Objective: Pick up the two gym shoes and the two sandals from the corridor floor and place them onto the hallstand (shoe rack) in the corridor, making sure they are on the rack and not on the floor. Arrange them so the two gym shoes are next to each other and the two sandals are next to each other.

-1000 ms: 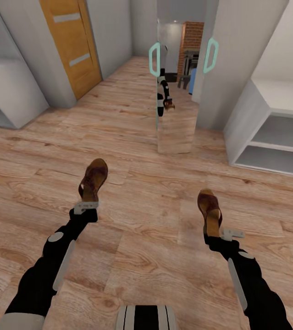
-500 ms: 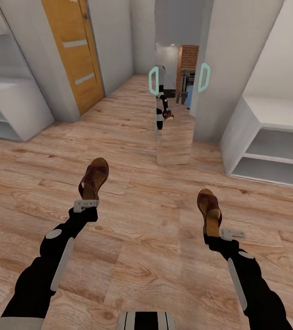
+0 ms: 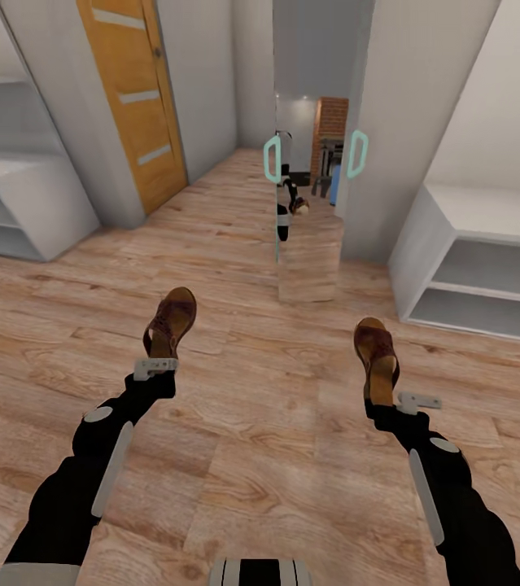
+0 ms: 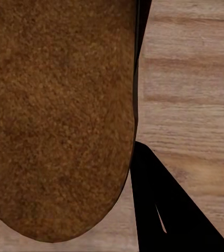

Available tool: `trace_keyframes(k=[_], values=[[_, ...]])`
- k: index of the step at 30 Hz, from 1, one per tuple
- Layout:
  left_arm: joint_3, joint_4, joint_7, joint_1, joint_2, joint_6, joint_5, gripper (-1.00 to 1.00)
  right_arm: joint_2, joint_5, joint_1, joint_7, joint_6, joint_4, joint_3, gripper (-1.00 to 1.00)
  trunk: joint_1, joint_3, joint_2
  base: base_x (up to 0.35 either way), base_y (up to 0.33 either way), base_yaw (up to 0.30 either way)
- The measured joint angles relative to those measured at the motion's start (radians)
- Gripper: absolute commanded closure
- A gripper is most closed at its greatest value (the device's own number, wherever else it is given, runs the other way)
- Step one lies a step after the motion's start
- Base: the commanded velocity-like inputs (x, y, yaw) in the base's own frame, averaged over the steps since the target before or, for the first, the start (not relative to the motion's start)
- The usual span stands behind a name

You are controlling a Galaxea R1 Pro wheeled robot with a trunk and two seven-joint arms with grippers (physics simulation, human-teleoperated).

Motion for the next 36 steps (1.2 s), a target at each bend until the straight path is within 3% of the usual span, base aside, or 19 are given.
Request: trace_keyframes(k=[25, 36], values=[[0.0, 0.0, 0.0, 0.0, 0.0, 0.001, 0.001, 1.0, 0.001, 0.0, 0.0, 0.0, 0.0, 0.001, 0.001, 1.0, -0.011, 0.138, 0.006, 0.0, 0.0, 0.0], [0.0, 0.014, 0.0, 0.0, 0.0, 0.0, 0.001, 1.0, 0.001, -0.001, 0.0, 0.0, 0.0, 0.001, 0.001, 1.0, -0.011, 0.145, 0.006, 0.001, 0.0, 0.0]])
